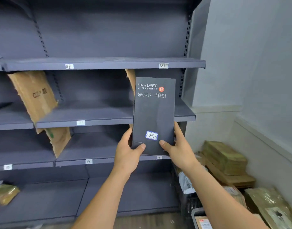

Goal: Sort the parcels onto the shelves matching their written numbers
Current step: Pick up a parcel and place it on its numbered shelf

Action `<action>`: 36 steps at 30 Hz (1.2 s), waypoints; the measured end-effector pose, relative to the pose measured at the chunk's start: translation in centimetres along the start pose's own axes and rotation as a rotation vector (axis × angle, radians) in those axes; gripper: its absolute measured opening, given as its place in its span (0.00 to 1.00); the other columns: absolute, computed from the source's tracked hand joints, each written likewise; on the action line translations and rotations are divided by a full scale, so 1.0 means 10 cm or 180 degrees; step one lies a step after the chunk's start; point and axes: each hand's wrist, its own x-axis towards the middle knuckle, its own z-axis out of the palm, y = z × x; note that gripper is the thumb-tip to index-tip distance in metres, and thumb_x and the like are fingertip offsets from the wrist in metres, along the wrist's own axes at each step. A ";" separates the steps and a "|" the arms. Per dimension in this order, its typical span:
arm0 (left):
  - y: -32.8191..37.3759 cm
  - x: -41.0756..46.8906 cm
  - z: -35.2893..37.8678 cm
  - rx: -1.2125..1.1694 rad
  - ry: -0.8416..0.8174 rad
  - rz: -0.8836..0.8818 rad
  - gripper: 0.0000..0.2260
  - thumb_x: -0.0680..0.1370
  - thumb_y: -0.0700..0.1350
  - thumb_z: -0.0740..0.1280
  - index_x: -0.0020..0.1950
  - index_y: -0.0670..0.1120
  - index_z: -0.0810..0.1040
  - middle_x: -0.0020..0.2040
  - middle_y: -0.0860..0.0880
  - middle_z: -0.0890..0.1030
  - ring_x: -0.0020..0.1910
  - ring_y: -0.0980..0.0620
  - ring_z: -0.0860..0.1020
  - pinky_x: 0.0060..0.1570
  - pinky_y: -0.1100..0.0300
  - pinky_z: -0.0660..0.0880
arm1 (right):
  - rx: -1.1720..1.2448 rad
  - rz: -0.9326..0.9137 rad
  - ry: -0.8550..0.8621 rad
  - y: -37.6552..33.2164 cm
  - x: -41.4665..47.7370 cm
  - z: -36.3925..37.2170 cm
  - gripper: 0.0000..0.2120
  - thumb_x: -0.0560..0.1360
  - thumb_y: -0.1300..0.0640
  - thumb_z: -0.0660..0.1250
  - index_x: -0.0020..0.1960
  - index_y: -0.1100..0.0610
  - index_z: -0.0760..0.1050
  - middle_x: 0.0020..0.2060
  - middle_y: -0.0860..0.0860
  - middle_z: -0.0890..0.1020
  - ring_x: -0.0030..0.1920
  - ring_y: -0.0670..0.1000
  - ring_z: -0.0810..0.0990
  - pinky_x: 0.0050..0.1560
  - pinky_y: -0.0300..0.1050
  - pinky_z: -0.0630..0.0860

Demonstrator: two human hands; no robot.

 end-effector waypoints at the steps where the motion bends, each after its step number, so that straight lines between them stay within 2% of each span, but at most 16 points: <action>1: -0.01 0.00 -0.14 0.0006 0.0046 0.0014 0.30 0.75 0.31 0.68 0.71 0.58 0.72 0.59 0.62 0.81 0.59 0.60 0.79 0.61 0.57 0.77 | -0.0022 -0.0012 -0.0070 -0.04 0.03 0.13 0.41 0.77 0.61 0.70 0.78 0.34 0.54 0.68 0.37 0.75 0.67 0.45 0.74 0.65 0.54 0.77; 3: -0.01 0.01 -0.43 -0.0041 0.0179 0.0019 0.30 0.75 0.31 0.68 0.71 0.57 0.72 0.58 0.63 0.82 0.56 0.62 0.80 0.53 0.66 0.77 | -0.0027 -0.0057 -0.0180 -0.14 0.09 0.39 0.41 0.76 0.60 0.71 0.77 0.33 0.55 0.66 0.35 0.75 0.67 0.43 0.74 0.66 0.55 0.76; 5: -0.02 0.02 -0.73 -0.0076 0.0313 0.0027 0.29 0.75 0.31 0.68 0.70 0.57 0.73 0.56 0.64 0.82 0.55 0.65 0.79 0.50 0.69 0.76 | 0.0052 -0.0105 -0.0276 -0.24 0.15 0.68 0.41 0.75 0.61 0.71 0.76 0.32 0.56 0.65 0.35 0.76 0.66 0.43 0.75 0.66 0.55 0.76; 9: -0.05 0.10 -1.44 -0.0056 0.0492 0.0020 0.29 0.75 0.31 0.69 0.67 0.60 0.74 0.56 0.62 0.82 0.54 0.65 0.79 0.54 0.65 0.76 | 0.0060 -0.0218 -0.0483 -0.51 0.27 1.36 0.40 0.75 0.59 0.71 0.76 0.32 0.56 0.66 0.35 0.75 0.68 0.44 0.74 0.67 0.54 0.75; 12: -0.09 0.17 -1.99 0.0038 0.0667 0.0047 0.29 0.75 0.32 0.70 0.68 0.59 0.74 0.56 0.62 0.82 0.55 0.65 0.79 0.59 0.59 0.77 | 0.0067 -0.0377 -0.0611 -0.71 0.31 1.89 0.40 0.75 0.59 0.71 0.76 0.32 0.57 0.65 0.34 0.76 0.67 0.43 0.73 0.68 0.53 0.74; 16: -0.16 0.18 -2.61 0.0214 0.0779 0.0063 0.30 0.72 0.38 0.71 0.68 0.63 0.73 0.60 0.60 0.80 0.59 0.59 0.79 0.62 0.52 0.77 | 0.0132 -0.0450 -0.0790 -0.88 0.33 2.51 0.40 0.76 0.62 0.71 0.76 0.33 0.57 0.63 0.33 0.77 0.64 0.40 0.76 0.66 0.51 0.75; 22: -0.30 0.16 -3.36 0.0211 0.1084 -0.0034 0.30 0.75 0.32 0.69 0.71 0.58 0.72 0.58 0.62 0.81 0.57 0.61 0.80 0.60 0.49 0.78 | 0.0281 -0.0440 -0.1105 -1.05 0.38 3.31 0.40 0.75 0.63 0.71 0.76 0.33 0.58 0.62 0.34 0.78 0.63 0.40 0.77 0.66 0.51 0.76; 26: -0.37 0.20 -3.79 0.0199 0.1317 -0.0089 0.30 0.75 0.31 0.67 0.70 0.58 0.73 0.56 0.62 0.83 0.53 0.62 0.81 0.57 0.51 0.80 | 0.0351 -0.0481 -0.1329 -1.18 0.42 3.79 0.38 0.75 0.64 0.70 0.73 0.32 0.61 0.58 0.32 0.79 0.59 0.37 0.77 0.64 0.51 0.77; 30: -0.47 0.29 -4.14 0.0195 0.1551 -0.0144 0.30 0.75 0.32 0.68 0.68 0.62 0.73 0.58 0.61 0.82 0.58 0.59 0.80 0.60 0.46 0.78 | 0.0355 -0.0560 -0.1597 -1.28 0.59 4.20 0.38 0.76 0.65 0.69 0.73 0.32 0.61 0.59 0.32 0.79 0.59 0.36 0.77 0.65 0.50 0.76; 34: -0.51 0.46 -4.45 0.0300 0.1845 -0.0121 0.30 0.75 0.31 0.68 0.62 0.65 0.74 0.56 0.62 0.82 0.57 0.60 0.80 0.60 0.46 0.78 | 0.0389 -0.0632 -0.1808 -1.35 0.82 4.59 0.40 0.76 0.64 0.69 0.76 0.33 0.57 0.62 0.32 0.77 0.57 0.30 0.74 0.65 0.42 0.74; 36: -0.51 0.54 -4.59 0.0315 0.1954 -0.0128 0.30 0.75 0.31 0.68 0.63 0.65 0.74 0.56 0.63 0.82 0.57 0.60 0.80 0.60 0.46 0.78 | 0.0359 -0.0675 -0.1876 -1.39 0.95 4.78 0.42 0.76 0.61 0.70 0.77 0.31 0.54 0.63 0.31 0.76 0.60 0.32 0.74 0.63 0.40 0.73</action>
